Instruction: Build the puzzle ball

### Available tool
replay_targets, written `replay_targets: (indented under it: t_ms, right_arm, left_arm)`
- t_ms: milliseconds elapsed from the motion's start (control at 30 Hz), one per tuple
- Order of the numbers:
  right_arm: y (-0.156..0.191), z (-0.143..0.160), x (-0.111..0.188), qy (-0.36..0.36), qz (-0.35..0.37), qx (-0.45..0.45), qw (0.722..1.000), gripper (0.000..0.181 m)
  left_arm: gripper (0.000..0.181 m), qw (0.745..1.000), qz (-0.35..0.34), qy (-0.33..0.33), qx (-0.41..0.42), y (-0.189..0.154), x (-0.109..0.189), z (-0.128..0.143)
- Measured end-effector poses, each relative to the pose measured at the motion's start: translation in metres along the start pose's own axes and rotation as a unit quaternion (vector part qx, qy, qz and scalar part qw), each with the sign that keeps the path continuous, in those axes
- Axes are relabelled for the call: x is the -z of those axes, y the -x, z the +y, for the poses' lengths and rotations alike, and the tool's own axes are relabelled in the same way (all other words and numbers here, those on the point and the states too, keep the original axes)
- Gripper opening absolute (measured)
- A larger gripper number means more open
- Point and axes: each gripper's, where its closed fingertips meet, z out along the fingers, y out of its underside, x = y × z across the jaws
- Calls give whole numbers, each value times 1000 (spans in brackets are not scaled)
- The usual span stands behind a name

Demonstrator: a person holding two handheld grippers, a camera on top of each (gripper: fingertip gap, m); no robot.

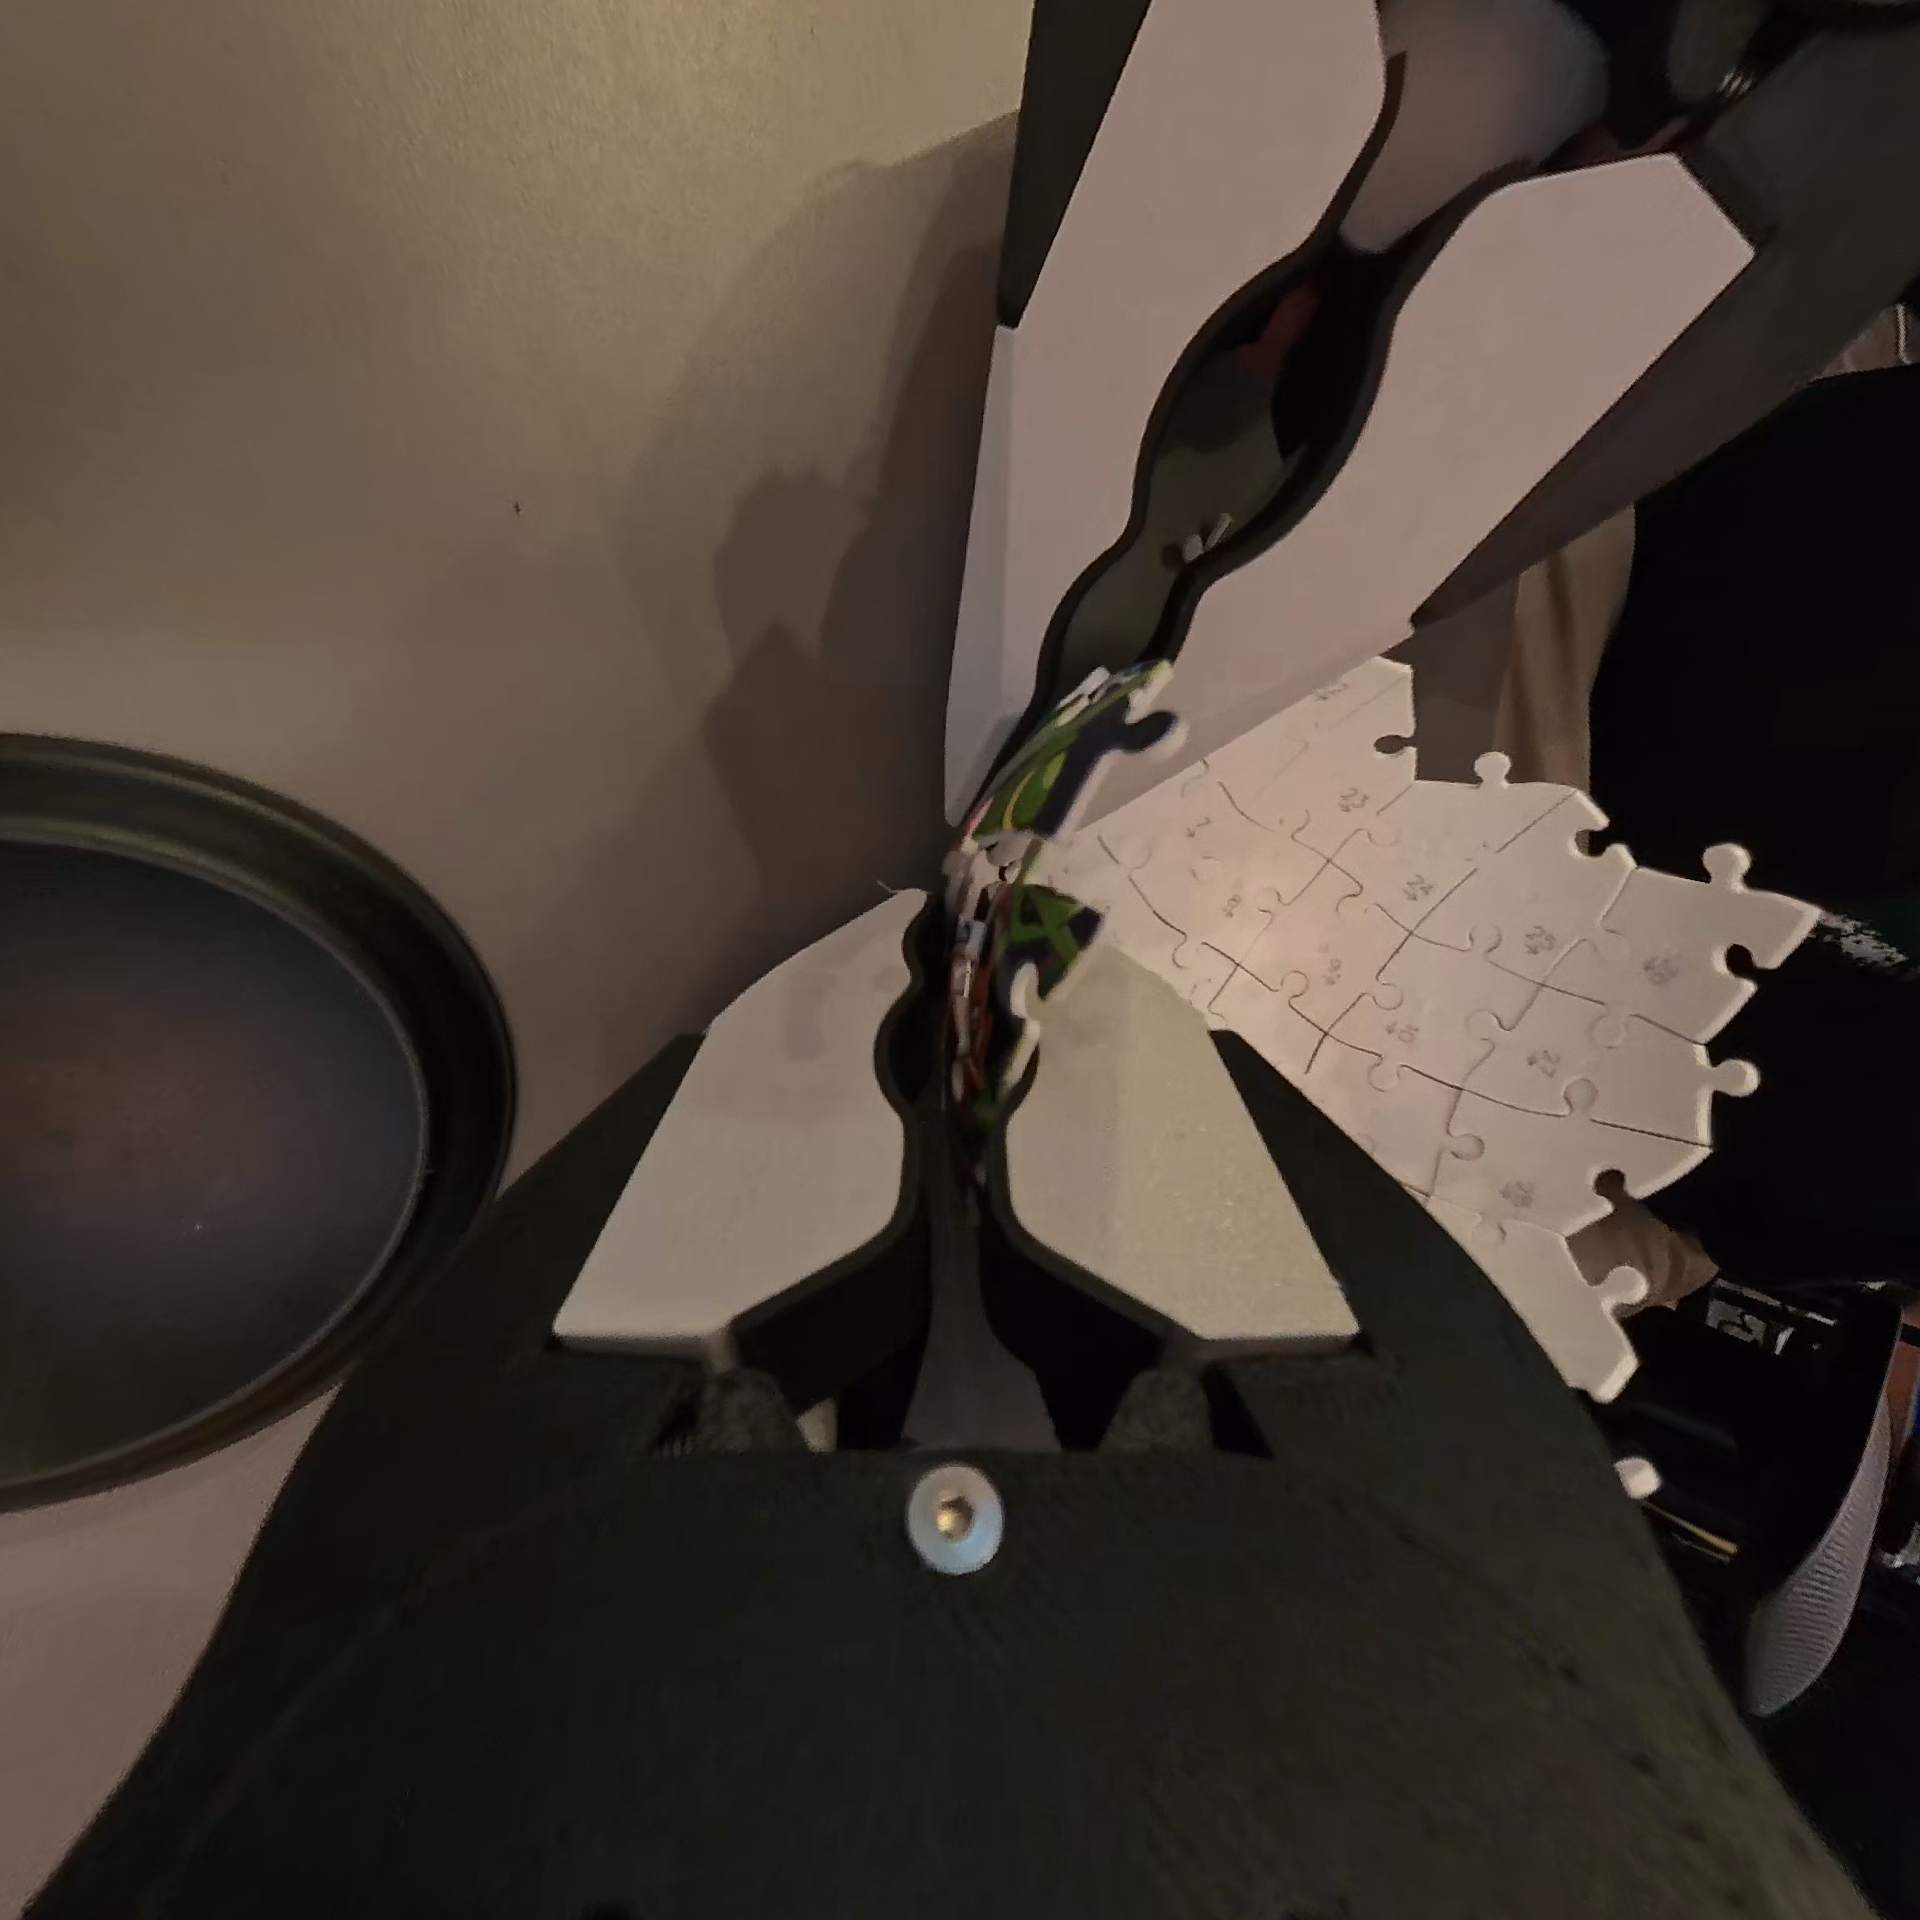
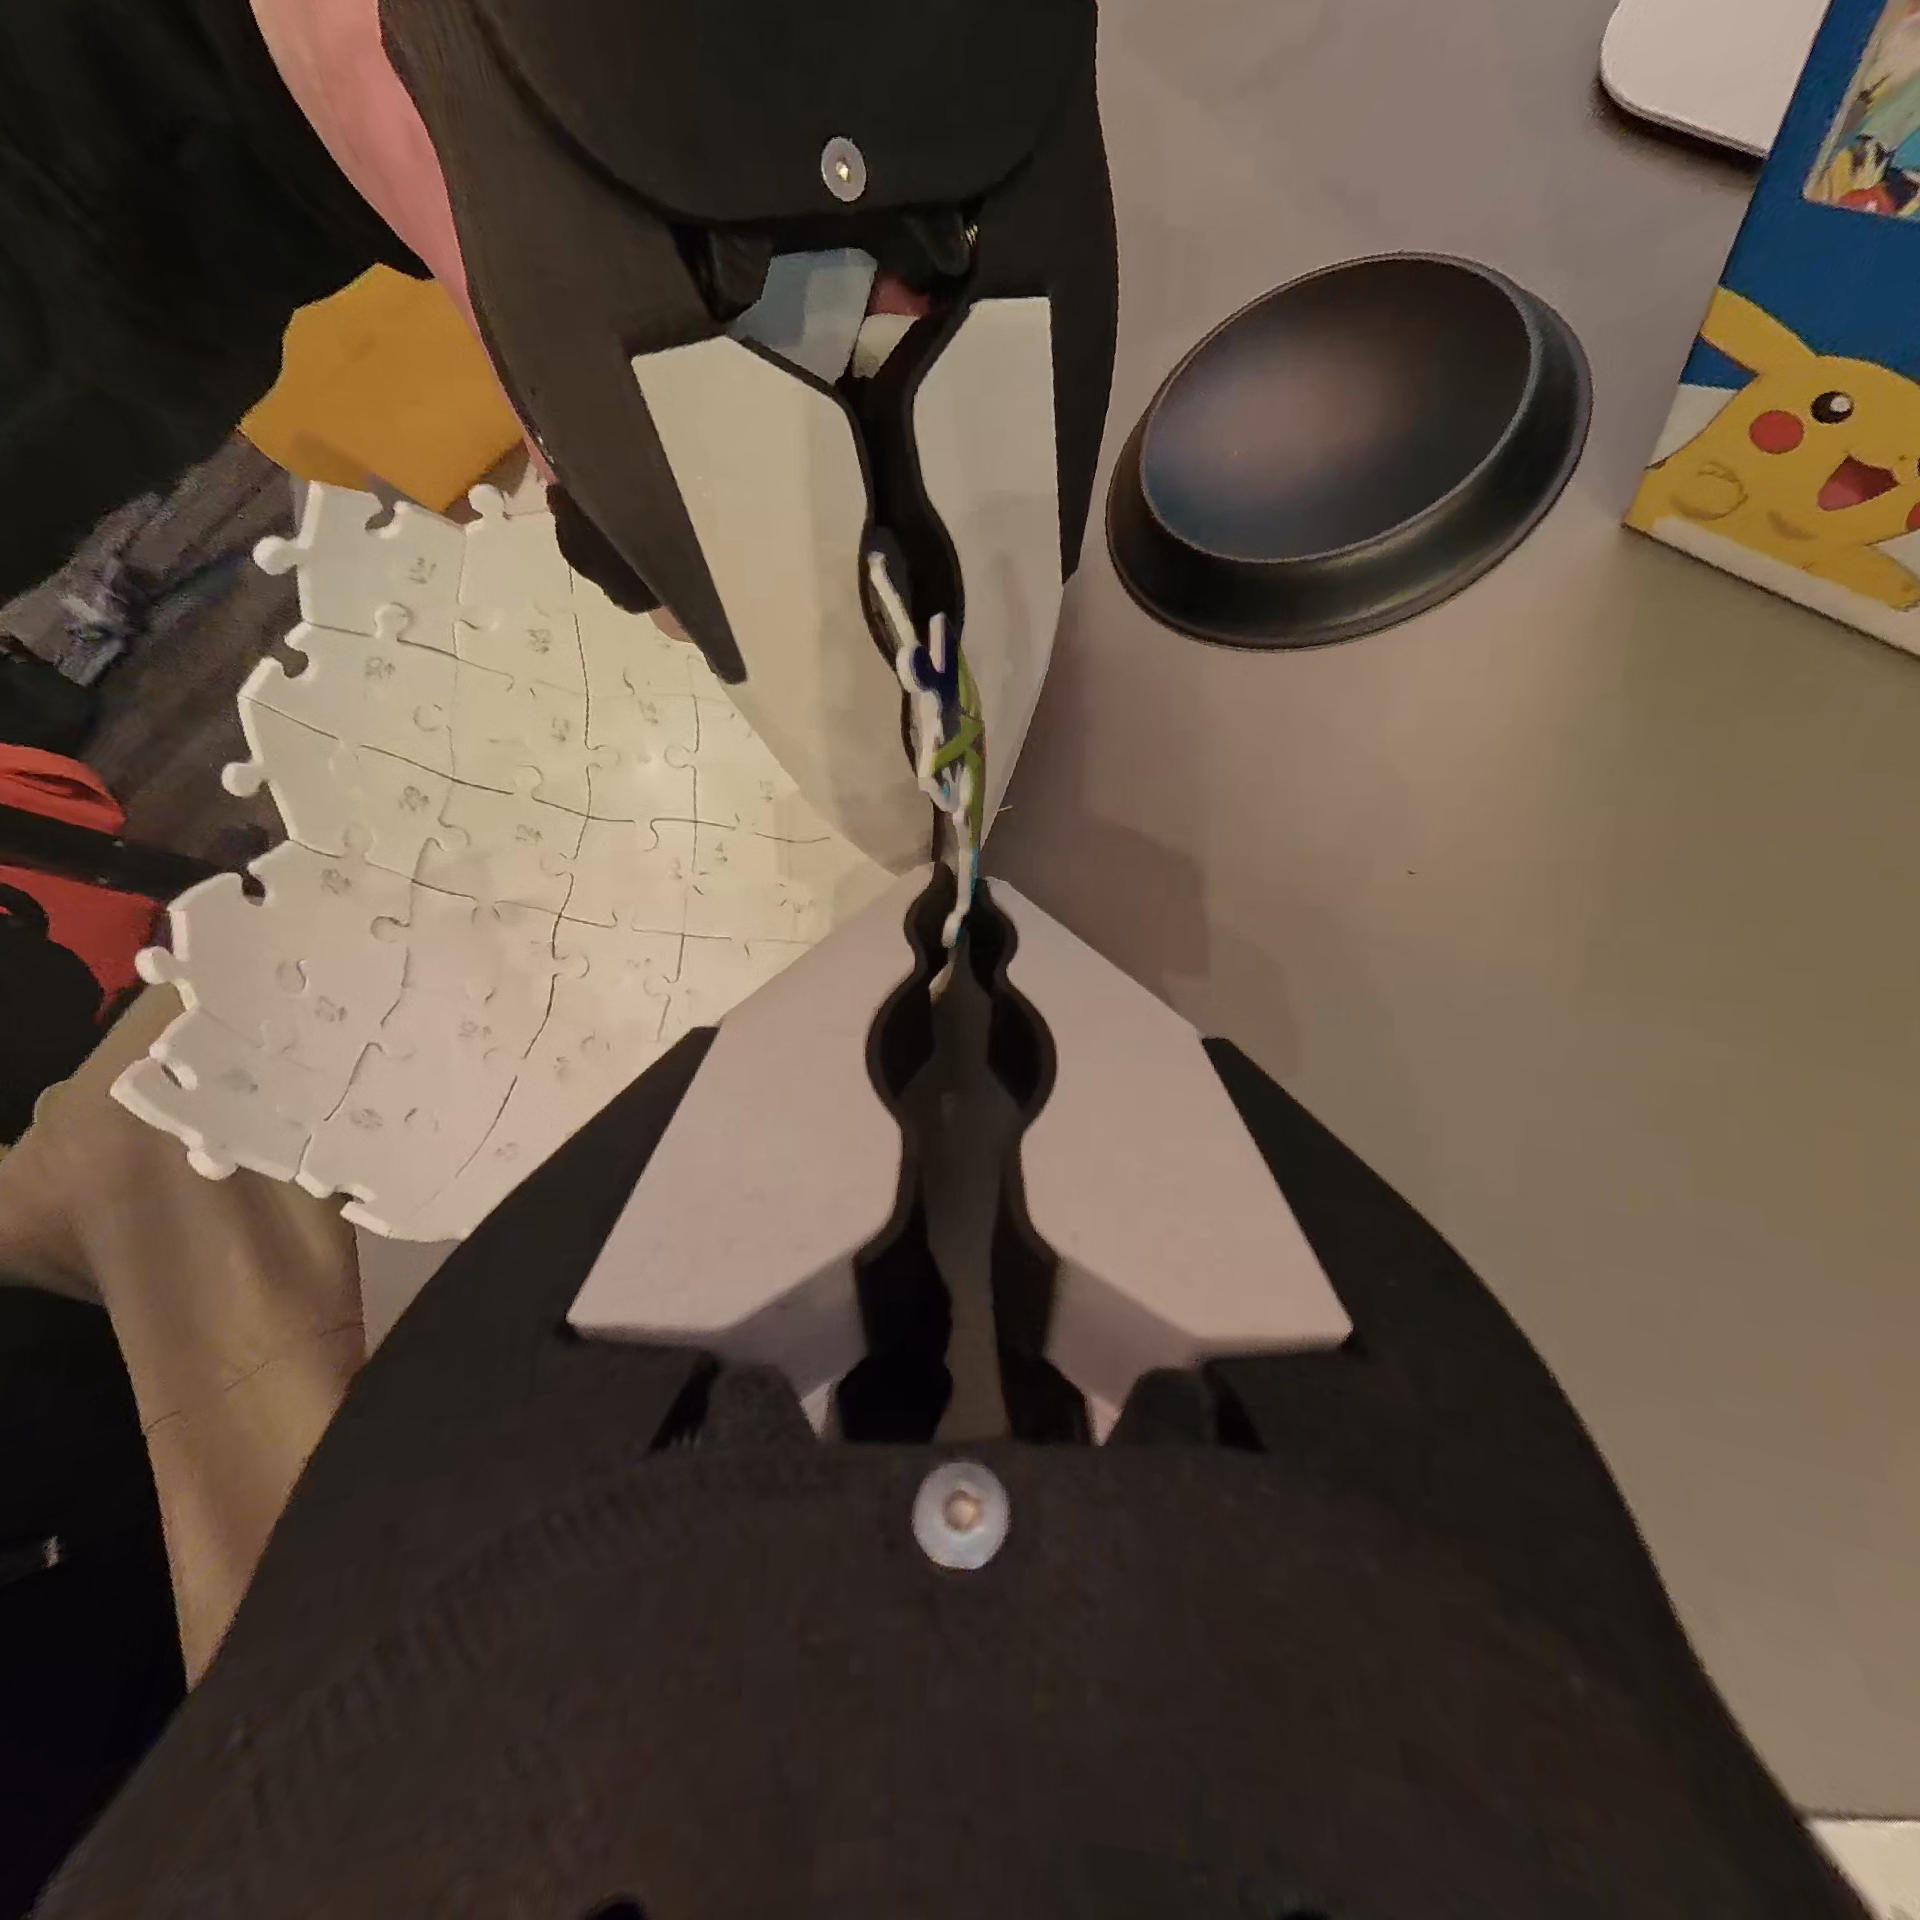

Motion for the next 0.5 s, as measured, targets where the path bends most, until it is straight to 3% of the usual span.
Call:
replay_targets:
  t_ms: [500]
  right_arm:
    - [2,2,0,6,-29,-38,999,3]
  left_arm:
    - [4,1000,20,-4,-1,-3,-3,1]
